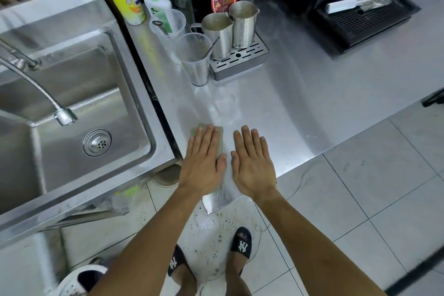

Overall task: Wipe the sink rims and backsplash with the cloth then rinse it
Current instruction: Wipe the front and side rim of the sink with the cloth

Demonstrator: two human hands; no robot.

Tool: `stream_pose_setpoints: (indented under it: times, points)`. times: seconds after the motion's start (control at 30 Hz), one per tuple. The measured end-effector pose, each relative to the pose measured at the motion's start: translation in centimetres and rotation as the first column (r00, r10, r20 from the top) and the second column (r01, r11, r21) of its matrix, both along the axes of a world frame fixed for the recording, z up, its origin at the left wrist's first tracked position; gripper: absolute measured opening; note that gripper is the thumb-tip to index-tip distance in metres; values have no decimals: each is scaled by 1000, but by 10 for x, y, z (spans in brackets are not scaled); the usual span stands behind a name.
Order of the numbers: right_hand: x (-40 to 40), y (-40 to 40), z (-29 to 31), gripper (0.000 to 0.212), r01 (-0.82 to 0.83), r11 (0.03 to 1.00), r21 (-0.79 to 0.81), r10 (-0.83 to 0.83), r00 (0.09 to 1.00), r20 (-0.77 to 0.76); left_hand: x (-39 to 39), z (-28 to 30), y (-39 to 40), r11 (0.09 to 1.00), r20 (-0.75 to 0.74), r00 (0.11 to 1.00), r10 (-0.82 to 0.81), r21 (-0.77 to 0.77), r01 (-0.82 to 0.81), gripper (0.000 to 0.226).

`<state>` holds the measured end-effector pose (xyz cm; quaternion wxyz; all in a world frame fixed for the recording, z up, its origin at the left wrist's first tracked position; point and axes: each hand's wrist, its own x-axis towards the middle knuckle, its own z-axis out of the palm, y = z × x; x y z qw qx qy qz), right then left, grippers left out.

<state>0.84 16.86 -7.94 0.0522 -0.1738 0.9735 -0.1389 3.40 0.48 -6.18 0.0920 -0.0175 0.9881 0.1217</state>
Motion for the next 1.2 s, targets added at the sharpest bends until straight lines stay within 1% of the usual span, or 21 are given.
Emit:
stream_pose_setpoints:
  times: [0.2, 0.37, 0.47, 0.57, 0.63, 0.67, 0.7, 0.77, 0.8, 0.83, 0.87, 0.9, 0.93, 0.97, 1.03, 1.1, 1.2]
  points:
    - [0, 1, -2, 61, -15, 1000, -6, 15, 1000, -25, -13, -4, -6, 997, -39, 996, -78, 7, 78, 73]
    - [0, 1, -2, 60, -14, 1000, 4, 14, 1000, -28, -14, -2, -3, 997, -77, 996, -54, 51, 58, 66]
    - [0, 1, -2, 61, -23, 999, 23, 24, 999, -25, -6, -2, -2, 987, -77, 996, 49, 156, -37, 60]
    - [-1, 0, 0, 63, -34, 999, 16, 34, 999, 0, 4, 11, -3, 935, -87, 983, 161, 332, -124, 54]
    - [2, -7, 3, 65, -39, 999, -23, 40, 999, 30, 16, 26, -14, 858, -94, 946, 310, 456, -236, 51]
    - [4, -13, 6, 65, -42, 998, -54, 45, 998, 46, 22, 34, -25, 822, -121, 911, 393, 490, -290, 50]
    - [6, -22, 9, 66, -49, 995, -91, 55, 996, 67, 28, 41, -39, 806, -175, 872, 456, 496, -322, 50]
    - [10, -45, 16, 67, -87, 983, -161, 105, 989, 105, 36, 50, -69, 844, -314, 817, 484, 415, -340, 53]
    - [12, -58, 19, 68, -111, 976, -188, 134, 984, 114, 39, 51, -83, 874, -355, 814, 460, 346, -342, 54]
    - [14, -72, 21, 68, -133, 968, -211, 162, 979, 122, 40, 48, -93, 899, -355, 834, 423, 277, -338, 55]
    - [14, -85, 22, 68, -151, 961, -232, 185, 974, 133, 40, 42, -101, 924, -310, 875, 372, 215, -317, 57]
    - [14, -98, 22, 69, -163, 955, -248, 204, 968, 148, 40, 34, -106, 950, -229, 925, 303, 152, -273, 59]
    - [14, -109, 22, 71, -171, 952, -256, 217, 963, 163, 43, 24, -107, 969, -141, 961, 239, 96, -227, 63]
    - [14, -116, 20, 73, -175, 953, -246, 220, 960, 171, 46, 13, -106, 980, -84, 977, 196, 49, -192, 66]
    - [14, -124, 16, 73, -179, 967, -184, 206, 968, 144, 51, -2, -105, 982, -69, 980, 189, -2, -190, 66]
    - [16, -125, 13, 71, -186, 975, -122, 199, 975, 102, 50, -6, -104, 976, -96, 972, 217, 3, -217, 64]
    - [18, -127, 10, 66, -178, 981, -82, 184, 980, 75, 62, -9, -113, 984, -131, 978, 165, -43, -172, 62]
